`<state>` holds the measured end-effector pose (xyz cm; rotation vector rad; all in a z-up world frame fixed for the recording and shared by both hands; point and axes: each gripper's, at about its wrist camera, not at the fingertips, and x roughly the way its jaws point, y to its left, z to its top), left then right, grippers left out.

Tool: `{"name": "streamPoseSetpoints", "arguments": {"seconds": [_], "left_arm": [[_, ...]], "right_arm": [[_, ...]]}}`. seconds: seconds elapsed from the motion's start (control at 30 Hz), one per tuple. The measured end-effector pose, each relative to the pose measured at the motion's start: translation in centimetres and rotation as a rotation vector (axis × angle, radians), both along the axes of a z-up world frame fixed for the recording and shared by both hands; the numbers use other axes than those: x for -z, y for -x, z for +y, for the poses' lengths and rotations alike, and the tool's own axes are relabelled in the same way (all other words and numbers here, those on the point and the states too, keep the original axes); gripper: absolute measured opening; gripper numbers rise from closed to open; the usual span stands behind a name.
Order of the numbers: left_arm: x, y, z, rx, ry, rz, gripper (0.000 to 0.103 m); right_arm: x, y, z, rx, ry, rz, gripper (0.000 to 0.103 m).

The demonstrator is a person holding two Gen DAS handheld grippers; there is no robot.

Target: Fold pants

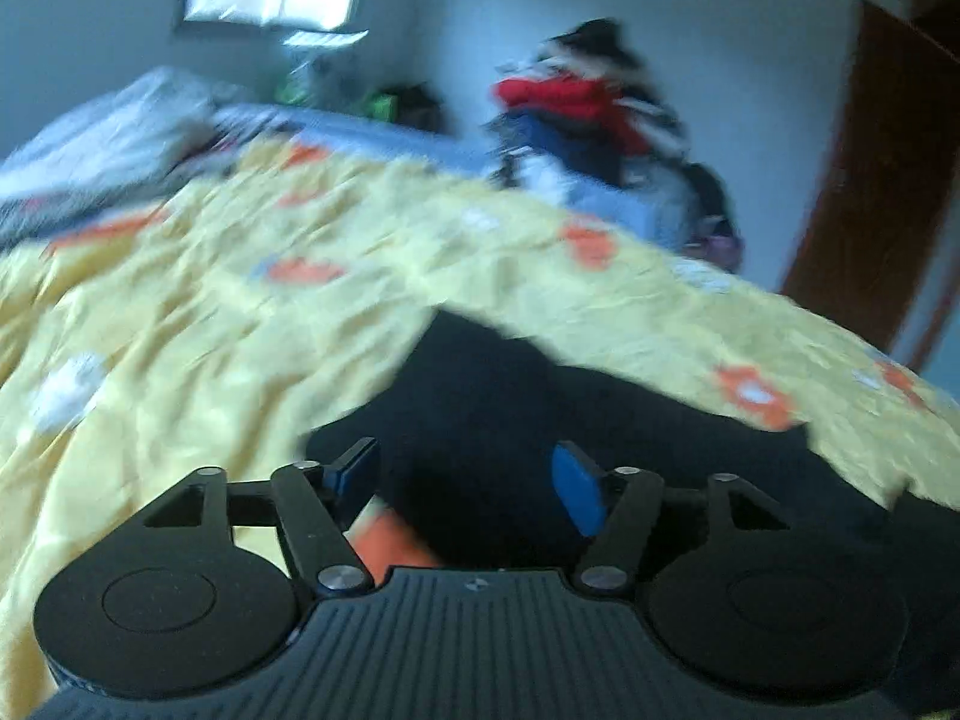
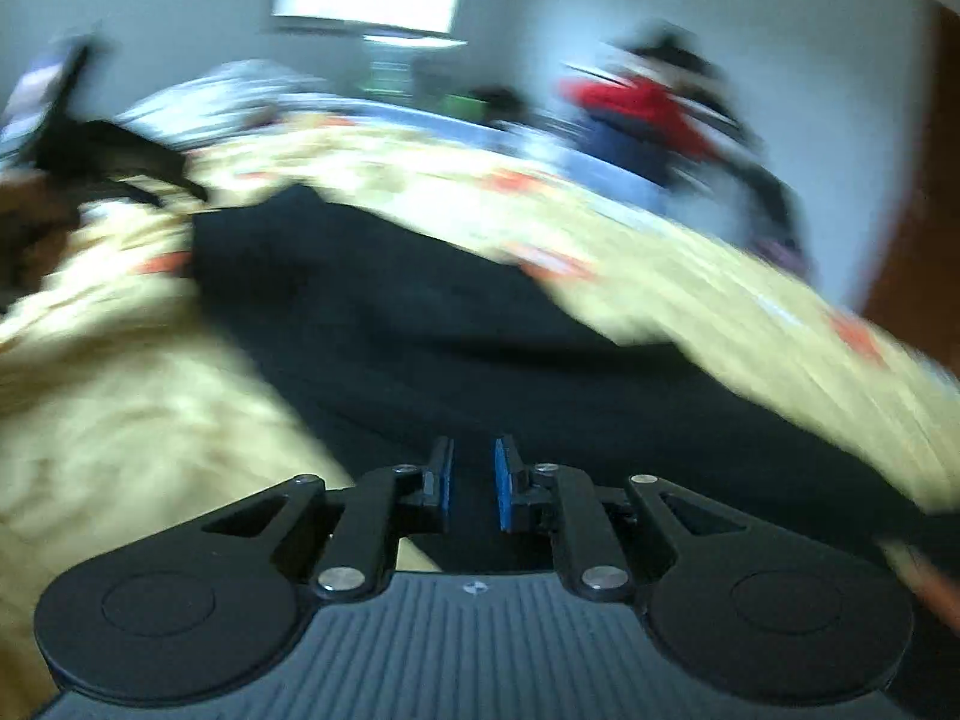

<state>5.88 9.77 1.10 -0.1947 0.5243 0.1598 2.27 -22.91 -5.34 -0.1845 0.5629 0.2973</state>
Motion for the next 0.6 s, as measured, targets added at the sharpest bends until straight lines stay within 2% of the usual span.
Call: {"name": "streamPoseSetpoints", "arguments": {"seconds": [0.07,0.13,0.23,0.3,0.37,0.5,0.53,0.57,0.6], "left_arm": [[-0.3,-0.2,-3.3,0.111,-0.052,-0.025,0.079],[0.1,-0.4,-7.1,0.258,-0.096,-0.037,0.083],[1.3,-0.8,-12.5,0.497,-0.128,0.009,0.083],[1.9,-0.7,-15.8,0.67,-0.128,0.03,0.083],[2.7,-0.3,-19.0,0.822,-0.177,0.014,0.083],[4.7,-0.3,-22.8,0.936,-0.325,-0.051,0.081],[5.1,-0.5,-23.2,0.952,-0.328,-0.05,0.081],[5.4,-0.9,-23.4,0.968,-0.318,-0.048,0.081],[5.8,-1.2,-23.6,0.978,-0.299,-0.045,0.081]], "right_arm": [[0.8,0.5,-3.4,0.132,-0.033,0.045,0.017],[1.5,1.1,-5.9,0.211,-0.05,0.076,0.021],[1.7,2.8,-8.5,0.234,-0.148,0.078,0.023],[1.4,3.5,-9.8,0.264,-0.165,0.072,0.023],[0.9,3.6,-11.3,0.328,-0.182,0.042,0.024],[-1.8,1.4,-15.1,0.438,-0.247,-0.042,0.025],[-2.2,0.6,-15.8,0.452,-0.248,-0.059,0.034],[-2.8,-1.2,-16.8,0.478,-0.248,-0.069,0.051],[-3.2,-2.6,-17.7,0.507,-0.251,-0.073,0.062]]}}
